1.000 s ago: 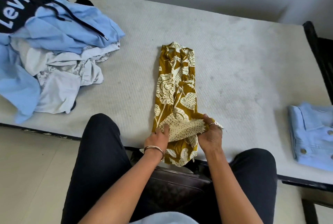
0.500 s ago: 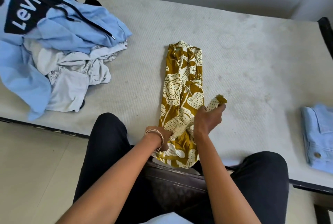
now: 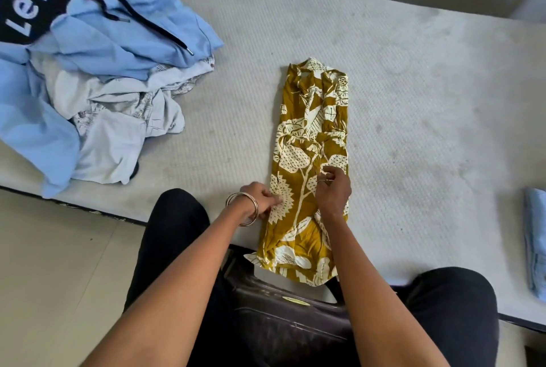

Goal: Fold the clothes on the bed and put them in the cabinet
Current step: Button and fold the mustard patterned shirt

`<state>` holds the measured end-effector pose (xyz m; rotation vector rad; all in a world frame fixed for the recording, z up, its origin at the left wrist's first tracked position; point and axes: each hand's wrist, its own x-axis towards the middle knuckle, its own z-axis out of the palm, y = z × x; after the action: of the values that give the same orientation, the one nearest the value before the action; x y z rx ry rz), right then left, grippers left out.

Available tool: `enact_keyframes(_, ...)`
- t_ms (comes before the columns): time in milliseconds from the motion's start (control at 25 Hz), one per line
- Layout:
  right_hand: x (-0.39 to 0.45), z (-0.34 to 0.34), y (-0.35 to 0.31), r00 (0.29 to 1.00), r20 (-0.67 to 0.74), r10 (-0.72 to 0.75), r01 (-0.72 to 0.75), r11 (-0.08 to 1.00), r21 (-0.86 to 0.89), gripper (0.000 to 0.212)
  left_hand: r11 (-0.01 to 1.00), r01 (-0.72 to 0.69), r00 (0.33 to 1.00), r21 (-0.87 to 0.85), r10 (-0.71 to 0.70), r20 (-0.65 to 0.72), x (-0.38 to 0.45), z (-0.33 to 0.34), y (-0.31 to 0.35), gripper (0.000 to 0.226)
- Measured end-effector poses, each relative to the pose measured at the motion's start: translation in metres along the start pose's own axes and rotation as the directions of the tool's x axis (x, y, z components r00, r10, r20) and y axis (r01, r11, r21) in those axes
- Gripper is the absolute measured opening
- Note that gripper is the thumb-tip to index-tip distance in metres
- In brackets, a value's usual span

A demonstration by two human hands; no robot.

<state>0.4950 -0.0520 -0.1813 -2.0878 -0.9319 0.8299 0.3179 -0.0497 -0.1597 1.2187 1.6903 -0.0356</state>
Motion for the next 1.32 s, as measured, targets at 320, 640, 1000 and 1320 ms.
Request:
enact_keyframes(320,0.035,0.003,-0.03,0.974,0.227,0.01,0.012,0.995,-0.094,0.05,0.99,-0.044,0.965,-0.133,0.008,-0.262,0.027,0.015,0.048,0.046)
enact_keyframes(640,0.011,-0.006,0.009,0.974,0.219,-0.058,0.047,0.997,0.057,0.048,0.956,-0.138,0.963,-0.259,0.069,-0.261,0.012,0.027,0.013,0.065)
enact_keyframes(1000,-0.037,-0.06,0.058,0.95,0.0,0.313,-0.303,0.918,-0.257,0.035,0.987,0.147,0.963,0.064,-0.128,-0.235,-0.031,0.066,-0.017,0.068)
enact_keyframes(1320,-0.064,-0.079,0.049,0.857,0.298,0.42,-0.289,0.871,-0.398,0.059,0.968,0.164,0.983,-0.19,-0.177,-0.054,-0.058,0.058,-0.025,0.059)
